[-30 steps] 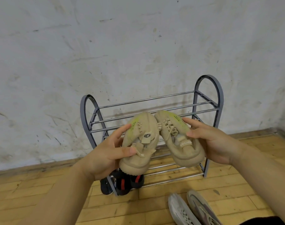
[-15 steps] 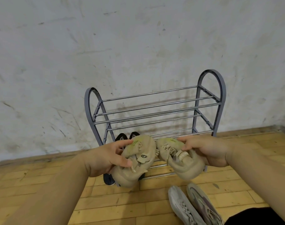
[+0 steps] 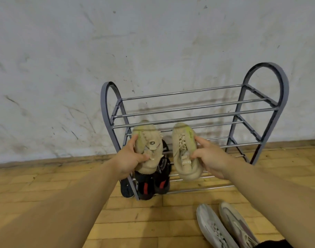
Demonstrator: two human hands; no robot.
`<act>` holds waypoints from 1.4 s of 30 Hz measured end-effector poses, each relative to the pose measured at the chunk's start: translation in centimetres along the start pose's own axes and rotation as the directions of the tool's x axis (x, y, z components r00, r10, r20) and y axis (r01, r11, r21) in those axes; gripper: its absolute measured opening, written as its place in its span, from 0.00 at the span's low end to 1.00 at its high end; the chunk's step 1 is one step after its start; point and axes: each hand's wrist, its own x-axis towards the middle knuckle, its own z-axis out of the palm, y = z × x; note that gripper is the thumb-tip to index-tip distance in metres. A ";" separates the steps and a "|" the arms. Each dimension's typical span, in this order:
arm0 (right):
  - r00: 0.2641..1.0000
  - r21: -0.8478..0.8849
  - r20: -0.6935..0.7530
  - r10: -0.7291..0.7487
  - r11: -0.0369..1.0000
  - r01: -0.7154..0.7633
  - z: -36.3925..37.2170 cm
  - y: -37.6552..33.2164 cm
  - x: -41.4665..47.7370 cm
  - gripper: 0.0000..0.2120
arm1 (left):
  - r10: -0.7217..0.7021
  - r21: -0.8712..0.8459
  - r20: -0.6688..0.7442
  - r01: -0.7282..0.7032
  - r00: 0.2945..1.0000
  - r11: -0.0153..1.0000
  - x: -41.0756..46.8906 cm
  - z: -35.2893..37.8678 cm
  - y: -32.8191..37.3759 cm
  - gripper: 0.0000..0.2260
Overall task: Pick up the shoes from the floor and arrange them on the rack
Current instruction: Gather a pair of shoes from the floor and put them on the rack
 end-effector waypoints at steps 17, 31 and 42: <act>0.939 -0.618 -0.187 -0.288 0.777 0.115 4.1 2.5 12.0 0.20 | 0.253 0.576 -0.213 -0.087 0.944 0.813 7.2 -1.6 -2.7 0.30; 0.975 -0.848 0.102 -0.199 0.496 0.190 2.6 3.7 8.9 0.48 | 0.303 0.873 -0.229 0.058 0.925 0.484 2.6 -1.1 -1.9 0.36; 0.967 -0.871 0.141 -0.210 0.438 0.223 2.9 3.6 8.8 0.43 | 0.198 0.826 -0.416 0.278 0.887 0.490 2.2 -1.2 -2.4 0.43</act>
